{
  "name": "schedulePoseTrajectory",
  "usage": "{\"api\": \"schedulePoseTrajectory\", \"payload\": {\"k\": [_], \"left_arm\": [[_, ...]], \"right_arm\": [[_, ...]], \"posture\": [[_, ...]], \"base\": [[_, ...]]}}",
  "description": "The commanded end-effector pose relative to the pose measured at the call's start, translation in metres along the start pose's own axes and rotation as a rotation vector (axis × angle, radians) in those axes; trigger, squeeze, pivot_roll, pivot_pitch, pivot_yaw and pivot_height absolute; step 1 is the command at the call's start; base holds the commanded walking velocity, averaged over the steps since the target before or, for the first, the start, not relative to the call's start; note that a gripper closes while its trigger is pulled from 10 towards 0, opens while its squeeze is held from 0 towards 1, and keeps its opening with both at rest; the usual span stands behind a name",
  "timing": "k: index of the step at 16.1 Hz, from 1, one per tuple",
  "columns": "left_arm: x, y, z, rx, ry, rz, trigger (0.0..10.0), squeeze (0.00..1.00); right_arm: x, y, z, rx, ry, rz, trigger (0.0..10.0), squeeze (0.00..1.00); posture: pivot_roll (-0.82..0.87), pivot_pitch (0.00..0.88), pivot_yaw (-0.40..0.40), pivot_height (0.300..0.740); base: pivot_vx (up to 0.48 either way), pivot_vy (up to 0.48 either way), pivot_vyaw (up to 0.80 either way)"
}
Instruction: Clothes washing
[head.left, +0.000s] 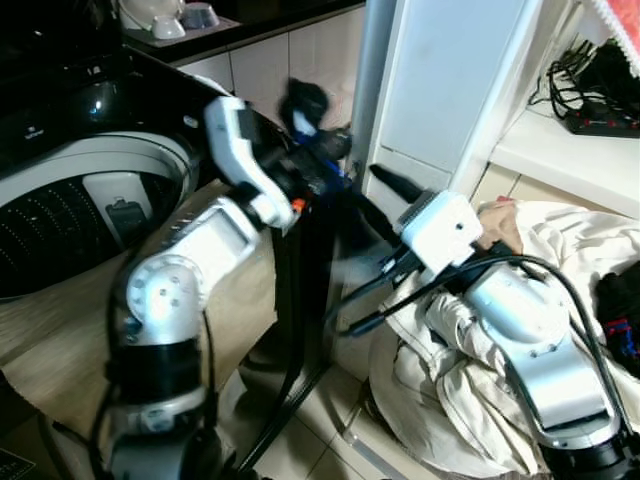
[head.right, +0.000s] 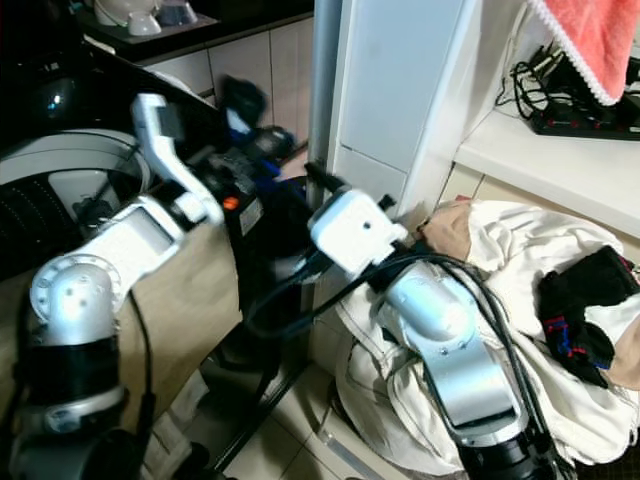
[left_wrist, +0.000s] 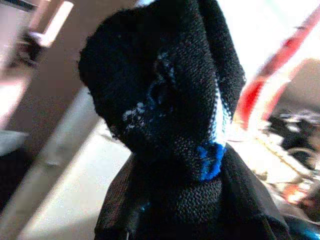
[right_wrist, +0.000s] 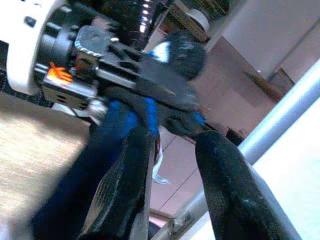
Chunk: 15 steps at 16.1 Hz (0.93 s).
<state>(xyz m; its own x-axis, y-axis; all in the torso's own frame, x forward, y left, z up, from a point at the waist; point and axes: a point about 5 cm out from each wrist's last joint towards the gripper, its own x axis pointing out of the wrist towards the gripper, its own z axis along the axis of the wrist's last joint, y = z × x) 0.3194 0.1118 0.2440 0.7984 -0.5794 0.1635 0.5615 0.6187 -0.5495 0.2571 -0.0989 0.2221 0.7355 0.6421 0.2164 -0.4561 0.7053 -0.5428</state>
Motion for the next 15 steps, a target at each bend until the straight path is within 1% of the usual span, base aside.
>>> {"api": "schedulePoseTrajectory", "payload": {"k": [1, 2, 3, 4, 5, 6, 7, 8, 9, 10, 11, 12, 13, 15], "left_arm": [[0.001, 0.000, 0.015, 0.033, -0.049, 0.007, 0.0, 0.00], [0.000, 0.008, 0.035, 0.102, -0.108, 0.072, 0.0, 0.00], [0.000, 0.008, 0.035, 0.102, -0.108, 0.072, 0.0, 0.00], [-0.004, 0.031, 0.067, 0.339, -0.187, 0.323, 0.0, 0.00], [-0.008, 0.040, 0.079, 0.470, -0.206, 0.428, 0.0, 0.00], [-0.014, 0.052, 0.096, 0.719, -0.209, 0.578, 0.0, 0.00], [-0.016, 0.058, 0.102, 0.863, -0.190, 0.638, 0.0, 0.00], [-0.017, 0.066, 0.103, 0.984, -0.147, 0.684, 0.0, 0.00], [-0.017, 0.077, 0.098, 1.064, -0.066, 0.712, 0.0, 0.00], [-0.017, 0.087, 0.092, 1.095, 0.001, 0.731, 5.1, 0.00], [-0.021, 0.111, 0.080, 1.078, 0.123, 0.809, 10.0, 0.00], [-0.027, 0.129, 0.074, 1.023, 0.186, 0.886, 10.0, 1.00], [-0.033, 0.137, 0.077, 0.975, 0.186, 0.950, 10.0, 1.00], [-0.038, 0.144, 0.083, 0.950, 0.189, 0.991, 10.0, 1.00]], "right_arm": [[0.000, -0.006, 0.009, 0.010, -0.033, -0.023, 10.0, 0.00], [0.001, -0.005, 0.010, 0.047, -0.044, -0.014, 10.0, 0.00], [0.001, -0.005, 0.010, 0.047, -0.044, -0.014, 10.0, 0.00], [0.003, -0.002, 0.011, 0.078, -0.037, 0.017, 10.0, 0.00], [0.003, 0.000, 0.011, 0.092, -0.028, 0.036, 10.0, 0.00], [0.007, 0.004, 0.013, 0.112, -0.020, 0.062, 10.0, 0.00], [0.010, 0.005, 0.015, 0.122, -0.021, 0.069, 10.0, 0.00], [0.014, 0.006, 0.018, 0.151, -0.026, 0.065, 10.0, 0.00], [0.020, 0.006, 0.020, 0.177, -0.017, 0.057, 10.0, 0.00], [0.024, 0.007, 0.022, 0.206, -0.014, 0.059, 10.0, 0.00], [0.031, 0.015, 0.029, 0.281, -0.007, 0.119, 10.0, 0.00], [0.032, 0.022, 0.036, 0.309, -0.012, 0.186, 10.0, 0.00], [0.031, 0.025, 0.039, 0.333, -0.017, 0.221, 10.0, 0.00], [0.027, 0.030, 0.039, 0.370, -0.006, 0.259, 10.0, 0.00]], "posture": [[-0.10, 0.000, -0.005, 0.740], [-0.10, 0.000, -0.004, 0.740], [-0.10, 0.000, -0.004, 0.740], [-0.10, 0.000, -0.005, 0.740], [-0.10, 0.000, -0.005, 0.740], [-0.09, 0.000, -0.006, 0.740], [-0.09, 0.000, -0.007, 0.740], [-0.09, 0.000, -0.011, 0.740], [-0.08, 0.000, -0.012, 0.740], [-0.08, 0.000, -0.011, 0.740], [-0.08, 0.000, -0.012, 0.740], [-0.08, 0.000, -0.010, 0.740], [-0.08, 0.000, -0.010, 0.740], [-0.09, 0.000, -0.007, 0.740]], "base": [[0.000, 0.000, 0.00], [0.000, 0.000, 0.00], [0.000, 0.000, 0.00], [0.000, 0.000, 0.00], [0.000, 0.000, 0.00], [0.000, 0.000, 0.00], [0.000, 0.000, 0.00], [0.000, 0.000, 0.00], [0.000, 0.000, 0.00], [0.000, 0.000, 0.00], [0.000, 0.000, 0.00], [0.000, 0.000, 0.00], [0.000, 0.000, 0.00], [0.000, 0.000, 0.00]]}}
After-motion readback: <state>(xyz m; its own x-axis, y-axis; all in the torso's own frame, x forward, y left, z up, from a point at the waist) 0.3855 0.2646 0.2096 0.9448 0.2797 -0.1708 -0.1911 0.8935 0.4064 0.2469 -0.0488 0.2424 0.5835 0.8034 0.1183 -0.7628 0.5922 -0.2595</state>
